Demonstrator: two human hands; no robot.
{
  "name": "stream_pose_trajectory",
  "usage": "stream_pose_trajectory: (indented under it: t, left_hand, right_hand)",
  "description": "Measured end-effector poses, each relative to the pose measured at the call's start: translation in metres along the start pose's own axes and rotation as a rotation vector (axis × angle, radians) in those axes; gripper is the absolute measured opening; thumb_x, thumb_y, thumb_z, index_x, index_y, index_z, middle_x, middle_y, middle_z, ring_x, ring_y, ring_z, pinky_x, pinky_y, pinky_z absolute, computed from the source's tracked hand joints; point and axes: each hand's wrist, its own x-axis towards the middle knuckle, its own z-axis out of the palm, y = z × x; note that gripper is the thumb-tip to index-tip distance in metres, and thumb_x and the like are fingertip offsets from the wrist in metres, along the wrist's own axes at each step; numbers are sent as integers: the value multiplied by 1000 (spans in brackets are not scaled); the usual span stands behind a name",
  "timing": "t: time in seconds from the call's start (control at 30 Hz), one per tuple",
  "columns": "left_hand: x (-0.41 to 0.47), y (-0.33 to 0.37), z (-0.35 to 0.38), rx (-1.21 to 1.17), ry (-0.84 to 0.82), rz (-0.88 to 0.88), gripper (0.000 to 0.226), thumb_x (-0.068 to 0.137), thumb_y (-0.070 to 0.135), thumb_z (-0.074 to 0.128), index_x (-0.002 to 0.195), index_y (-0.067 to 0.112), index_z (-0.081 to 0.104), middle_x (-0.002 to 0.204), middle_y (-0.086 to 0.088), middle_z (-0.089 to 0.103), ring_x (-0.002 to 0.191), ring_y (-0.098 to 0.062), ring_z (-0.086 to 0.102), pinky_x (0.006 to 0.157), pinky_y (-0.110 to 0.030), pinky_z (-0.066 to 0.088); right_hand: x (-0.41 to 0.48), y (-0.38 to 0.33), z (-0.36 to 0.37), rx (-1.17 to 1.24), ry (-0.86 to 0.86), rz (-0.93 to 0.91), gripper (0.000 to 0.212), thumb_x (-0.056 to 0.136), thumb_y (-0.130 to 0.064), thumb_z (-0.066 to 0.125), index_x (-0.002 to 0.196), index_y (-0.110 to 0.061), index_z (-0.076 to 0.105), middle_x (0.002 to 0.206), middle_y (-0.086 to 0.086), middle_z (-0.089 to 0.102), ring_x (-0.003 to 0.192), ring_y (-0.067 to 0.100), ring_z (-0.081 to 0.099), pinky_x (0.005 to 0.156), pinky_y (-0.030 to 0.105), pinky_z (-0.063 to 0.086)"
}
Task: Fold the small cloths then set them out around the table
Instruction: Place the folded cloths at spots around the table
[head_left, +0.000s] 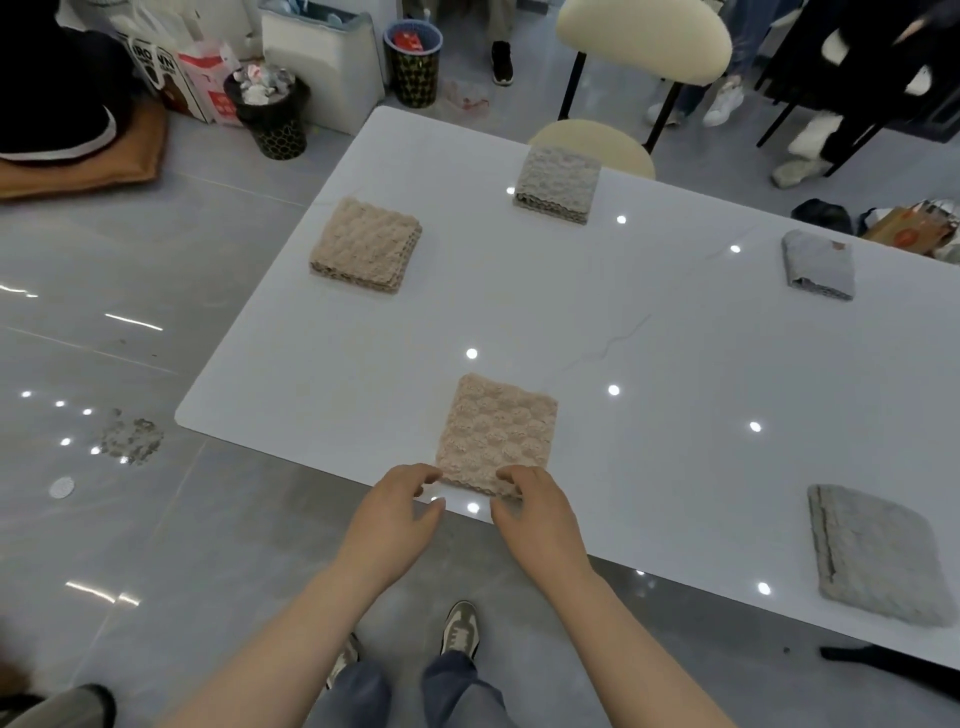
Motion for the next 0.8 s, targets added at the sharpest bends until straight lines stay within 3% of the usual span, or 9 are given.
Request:
stream_pose_trajectory:
  t: [0.27,0.4,0.5,0.67,0.8]
  left_hand:
    - [-3,-37,-50,-63,1,-58,26,89,20,58,115,20,61,113,7,60,98,-8,58,89,-26,48]
    - [4,-65,-89,-64,-40,-51,24,89,21,57,113,21,61,112,7,61,98,-7,58,86,-21,46]
    - [12,-89,-128,-51,-77,-28,23,90,19,57,112,20,61,111,6,61,97,-7,58,83,-18,43]
    - [28,-118,-183,1,-145,3,22,89,18,55,109,22,62,109,7,62,96,-7,60,88,-28,49]
    - [48,-129,-208,34,-196,40,20,89,21,55,108,24,61,107,9,62,95,-6,60,88,-28,50]
  right_hand:
    - [-2,-48,36,104,-6,76,35,93,-20,53,128,-18,55,123,-4,58,104,5,49,85,16,37]
    - [4,-82,61,140,33,119,35,92,-18,55,128,-18,56,121,-5,58,107,6,52,91,19,41]
    - [8,-119,85,186,81,151,31,92,-17,56,124,-17,58,113,-8,57,101,7,52,84,17,39]
    - [17,-168,119,306,155,241,29,91,-16,58,120,-16,60,112,-2,61,98,9,56,85,19,44]
    - [26,-188,128,358,194,317,29,90,-18,57,119,-17,60,113,-2,61,98,11,58,88,25,48]
